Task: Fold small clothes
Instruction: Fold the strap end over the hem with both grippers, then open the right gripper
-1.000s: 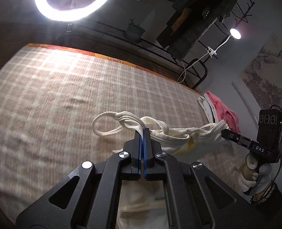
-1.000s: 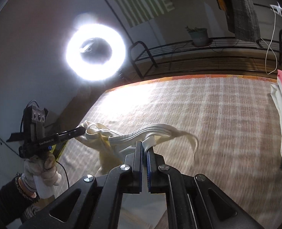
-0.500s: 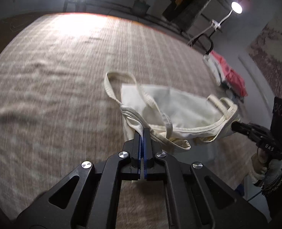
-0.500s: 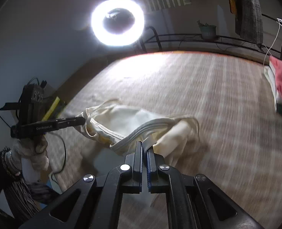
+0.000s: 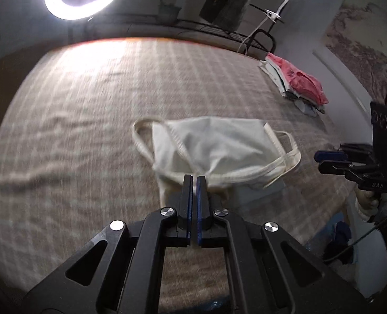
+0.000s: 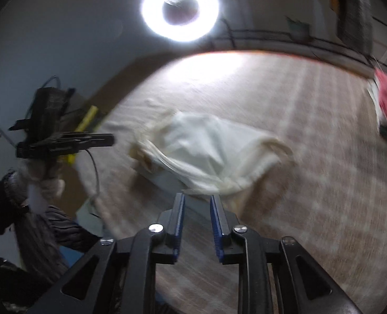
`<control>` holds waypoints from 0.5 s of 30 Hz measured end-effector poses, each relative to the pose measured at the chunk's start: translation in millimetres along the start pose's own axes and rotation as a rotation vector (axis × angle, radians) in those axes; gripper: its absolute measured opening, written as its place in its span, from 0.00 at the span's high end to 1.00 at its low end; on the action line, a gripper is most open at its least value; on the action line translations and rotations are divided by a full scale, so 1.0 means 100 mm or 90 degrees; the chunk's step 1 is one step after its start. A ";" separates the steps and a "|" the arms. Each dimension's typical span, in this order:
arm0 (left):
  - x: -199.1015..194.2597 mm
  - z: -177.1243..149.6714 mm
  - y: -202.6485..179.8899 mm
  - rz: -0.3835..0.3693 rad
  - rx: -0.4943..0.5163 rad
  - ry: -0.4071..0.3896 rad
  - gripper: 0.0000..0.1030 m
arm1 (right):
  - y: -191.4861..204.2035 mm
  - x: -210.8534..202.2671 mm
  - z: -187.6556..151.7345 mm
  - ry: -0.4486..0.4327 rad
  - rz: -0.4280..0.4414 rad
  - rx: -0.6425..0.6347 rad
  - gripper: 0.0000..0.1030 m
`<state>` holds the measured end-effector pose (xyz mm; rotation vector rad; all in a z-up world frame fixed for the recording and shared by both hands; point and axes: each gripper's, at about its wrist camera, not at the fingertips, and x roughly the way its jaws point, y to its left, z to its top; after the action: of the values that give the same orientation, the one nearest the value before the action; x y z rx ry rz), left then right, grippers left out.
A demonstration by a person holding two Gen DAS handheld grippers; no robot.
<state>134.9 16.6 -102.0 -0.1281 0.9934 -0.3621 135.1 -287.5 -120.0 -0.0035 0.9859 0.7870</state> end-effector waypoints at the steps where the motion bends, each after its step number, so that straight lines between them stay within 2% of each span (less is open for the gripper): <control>1: 0.05 0.10 -0.06 0.004 0.015 0.003 1.00 | 0.05 0.01 0.08 0.002 -0.004 -0.011 0.76; 4: 0.33 0.33 -0.19 -0.013 0.045 0.044 1.00 | 0.10 0.19 0.30 0.027 -0.030 -0.026 0.76; 6: 0.59 0.45 -0.22 0.016 0.066 0.077 1.00 | 0.10 0.39 0.40 0.057 -0.041 -0.021 0.76; 9: 0.87 0.53 -0.18 0.018 0.059 0.131 1.00 | 0.00 0.66 0.48 0.097 -0.064 -0.005 0.77; 12: 1.01 0.51 -0.15 0.035 0.074 0.169 1.00 | -0.12 0.87 0.51 0.133 -0.074 0.022 0.78; 15: 0.98 0.36 -0.14 0.027 0.096 0.197 1.00 | -0.19 0.93 0.45 0.151 -0.064 0.033 0.79</control>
<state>209.9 -33.1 -157.2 0.0883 1.2682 -0.4244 207.9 -230.7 -169.6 -0.1027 1.2215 0.6783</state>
